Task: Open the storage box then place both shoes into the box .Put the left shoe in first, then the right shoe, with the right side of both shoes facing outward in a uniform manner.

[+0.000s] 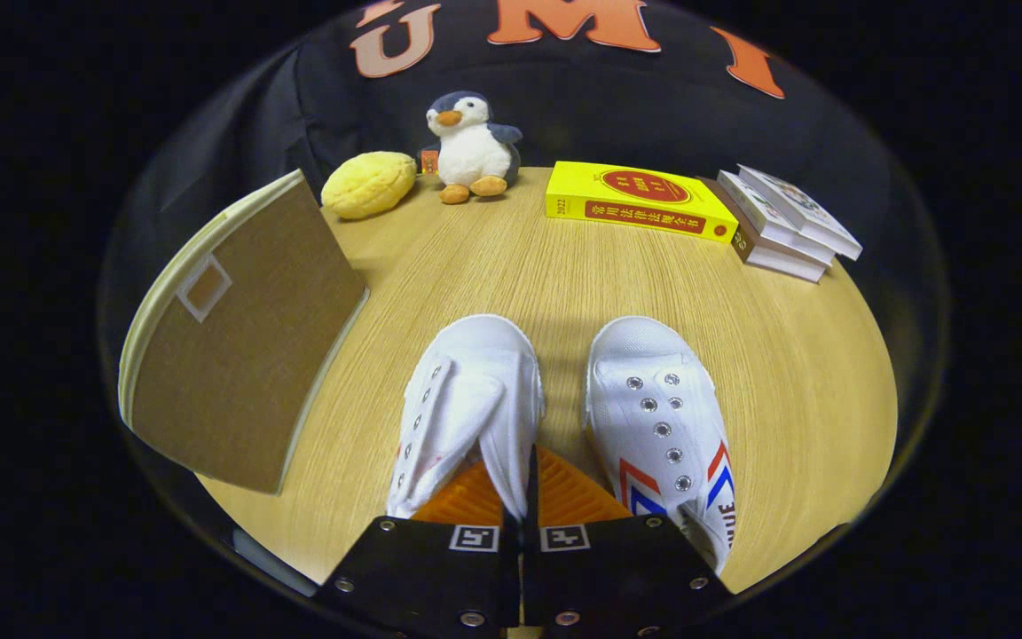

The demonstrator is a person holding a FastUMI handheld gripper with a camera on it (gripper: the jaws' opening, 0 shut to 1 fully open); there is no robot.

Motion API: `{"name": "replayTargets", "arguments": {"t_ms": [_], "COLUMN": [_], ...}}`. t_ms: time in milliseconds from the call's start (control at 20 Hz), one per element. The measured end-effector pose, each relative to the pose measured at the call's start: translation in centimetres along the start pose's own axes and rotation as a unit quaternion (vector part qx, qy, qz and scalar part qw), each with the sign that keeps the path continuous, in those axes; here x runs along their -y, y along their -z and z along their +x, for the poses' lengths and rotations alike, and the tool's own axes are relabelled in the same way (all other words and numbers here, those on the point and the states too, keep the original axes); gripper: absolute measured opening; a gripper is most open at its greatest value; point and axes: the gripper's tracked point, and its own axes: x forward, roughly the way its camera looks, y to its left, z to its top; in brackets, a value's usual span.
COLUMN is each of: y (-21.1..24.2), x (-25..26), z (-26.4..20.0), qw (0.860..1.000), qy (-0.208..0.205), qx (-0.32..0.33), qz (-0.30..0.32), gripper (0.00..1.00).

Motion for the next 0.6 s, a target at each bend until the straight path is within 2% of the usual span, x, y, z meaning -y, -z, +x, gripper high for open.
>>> {"name": "replayTargets", "arguments": {"t_ms": [150,350,600], "y": [-1.4,-3.4,-8.5], "x": [0.0,-1.9,-5.0], "z": [-1.4,-4.4,-9.6], "qw": [1.0,0.999,0.996], "qy": [0.002,-0.024,-0.045], "qx": [0.003,0.012,0.041], "qz": [0.015,0.036,0.059], "gripper": [0.01,0.01,0.01]}}
